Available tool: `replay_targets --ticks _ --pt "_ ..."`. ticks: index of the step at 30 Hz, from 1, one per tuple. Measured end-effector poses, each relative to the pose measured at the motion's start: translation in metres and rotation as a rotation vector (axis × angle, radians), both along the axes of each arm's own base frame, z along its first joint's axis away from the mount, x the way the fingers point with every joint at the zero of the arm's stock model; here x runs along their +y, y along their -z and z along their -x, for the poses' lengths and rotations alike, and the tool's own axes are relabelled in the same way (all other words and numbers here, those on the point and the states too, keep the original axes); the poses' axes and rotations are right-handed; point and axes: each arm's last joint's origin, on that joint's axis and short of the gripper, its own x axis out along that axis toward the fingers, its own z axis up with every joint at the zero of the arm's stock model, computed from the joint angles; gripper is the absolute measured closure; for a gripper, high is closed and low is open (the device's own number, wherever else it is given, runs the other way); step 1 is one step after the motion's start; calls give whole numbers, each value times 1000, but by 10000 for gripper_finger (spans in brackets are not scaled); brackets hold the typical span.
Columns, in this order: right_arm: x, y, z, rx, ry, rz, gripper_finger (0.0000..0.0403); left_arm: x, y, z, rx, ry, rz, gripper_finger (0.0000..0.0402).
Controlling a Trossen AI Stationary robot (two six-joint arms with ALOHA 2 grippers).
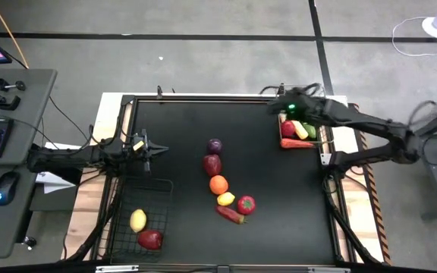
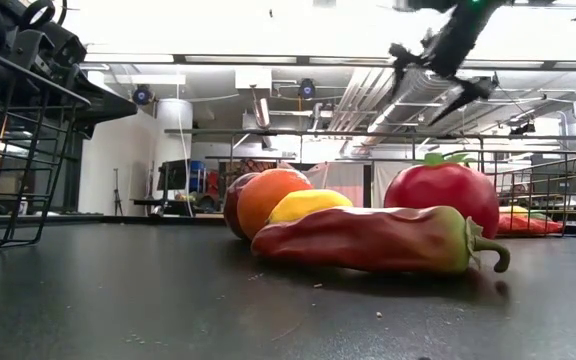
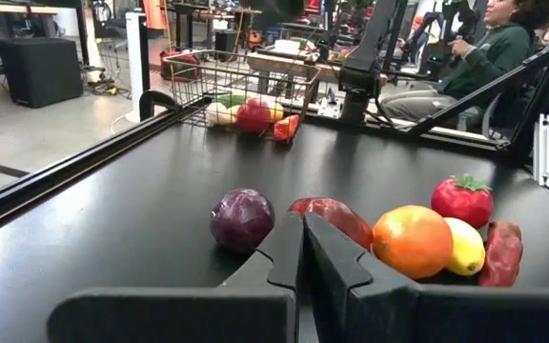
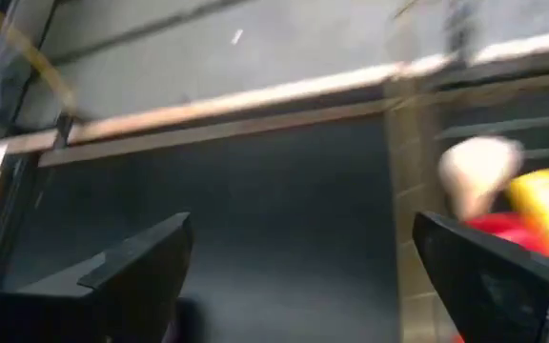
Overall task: Sort produce into baskets
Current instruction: Put the onion into the left wire basket
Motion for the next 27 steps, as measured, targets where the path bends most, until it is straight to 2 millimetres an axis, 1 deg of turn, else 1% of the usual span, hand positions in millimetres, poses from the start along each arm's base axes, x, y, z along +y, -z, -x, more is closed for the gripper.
replay_targets --ticks 3,5,7,9,13,18,20,23,27 --pt "6 22 -41 -48 -117 -74 15 0 0 0 0 0 0 401" --pt "13 38 -71 -100 -206 -103 15 0 0 0 0 0 0 401" --pt "20 53 -97 -125 -255 -139 15 0 0 0 0 0 0 401" --pt "25 65 -118 -101 -275 -176 15 0 0 0 0 0 0 401" --pt "20 79 -153 -27 -308 -252 15 0 0 0 0 0 0 401" --pt "11 92 -186 85 -308 -287 15 0 0 0 0 0 0 401" --pt "9 98 -196 109 -320 -314 15 0 0 0 0 0 0 401" --pt "13 103 -210 100 -351 -329 15 0 0 0 0 0 0 401" --pt "19 106 -221 95 -362 -326 15 0 0 0 0 0 0 401"
